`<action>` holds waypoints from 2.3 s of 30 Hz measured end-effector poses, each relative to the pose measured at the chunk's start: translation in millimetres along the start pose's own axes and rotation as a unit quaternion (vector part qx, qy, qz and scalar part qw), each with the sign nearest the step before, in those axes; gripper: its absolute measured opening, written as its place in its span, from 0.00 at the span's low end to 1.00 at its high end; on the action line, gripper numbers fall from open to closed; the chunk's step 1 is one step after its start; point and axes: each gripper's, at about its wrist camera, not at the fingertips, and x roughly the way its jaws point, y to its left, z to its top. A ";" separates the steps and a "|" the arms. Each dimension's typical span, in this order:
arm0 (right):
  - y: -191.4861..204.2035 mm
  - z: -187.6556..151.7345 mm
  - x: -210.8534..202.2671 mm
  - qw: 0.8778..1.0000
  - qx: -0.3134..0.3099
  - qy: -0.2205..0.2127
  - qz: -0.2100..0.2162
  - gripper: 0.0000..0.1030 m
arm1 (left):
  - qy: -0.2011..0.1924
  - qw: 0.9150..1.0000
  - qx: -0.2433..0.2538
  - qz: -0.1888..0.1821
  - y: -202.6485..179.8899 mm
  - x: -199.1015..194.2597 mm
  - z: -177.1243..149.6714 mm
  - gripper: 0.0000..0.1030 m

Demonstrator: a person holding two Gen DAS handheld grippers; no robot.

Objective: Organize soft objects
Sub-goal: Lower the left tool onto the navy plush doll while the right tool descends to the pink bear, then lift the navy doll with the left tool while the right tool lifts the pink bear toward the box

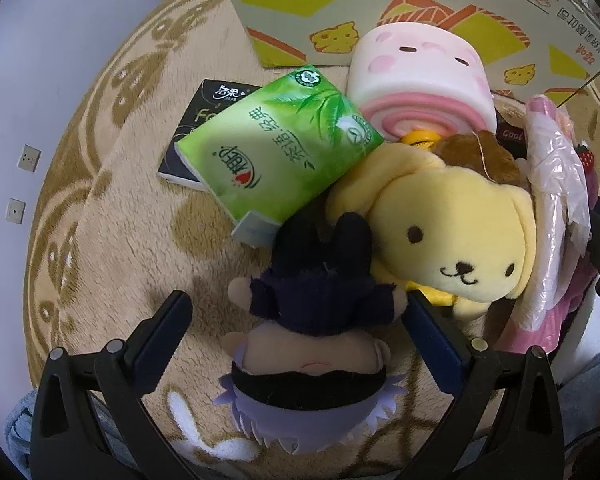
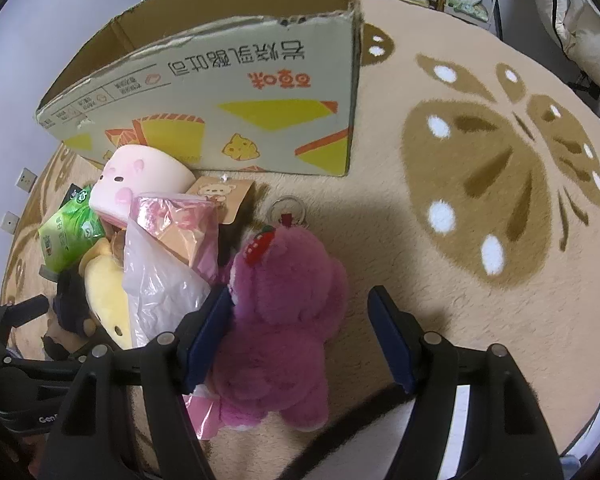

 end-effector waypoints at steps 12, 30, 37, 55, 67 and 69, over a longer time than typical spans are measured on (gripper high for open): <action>2.8 -4.7 22.1 1.000 0.005 0.024 0.011 0.71 | 0.022 1.000 -0.001 -0.018 -5.2 11.7 -1.9 0.87; 17.9 -1.9 -2.0 0.999 -0.003 -0.039 0.022 0.53 | -0.033 0.999 -0.012 -0.009 5.5 -24.9 -0.6 0.50; 10.4 1.8 -34.3 0.996 0.017 -0.082 0.040 0.52 | -0.100 0.995 -0.027 0.006 16.4 -59.0 -2.8 0.49; -5.6 -2.9 -99.5 0.984 0.017 -0.168 0.055 0.52 | -0.281 0.959 -0.012 0.021 13.0 -144.7 -1.9 0.49; 3.8 9.1 -127.8 0.973 0.004 -0.219 0.075 0.52 | -0.353 0.935 0.009 0.046 12.1 -171.9 26.5 0.50; 7.4 14.2 -131.3 0.971 -0.004 -0.227 0.075 0.52 | -0.355 0.934 0.009 0.041 12.8 -172.6 32.4 0.50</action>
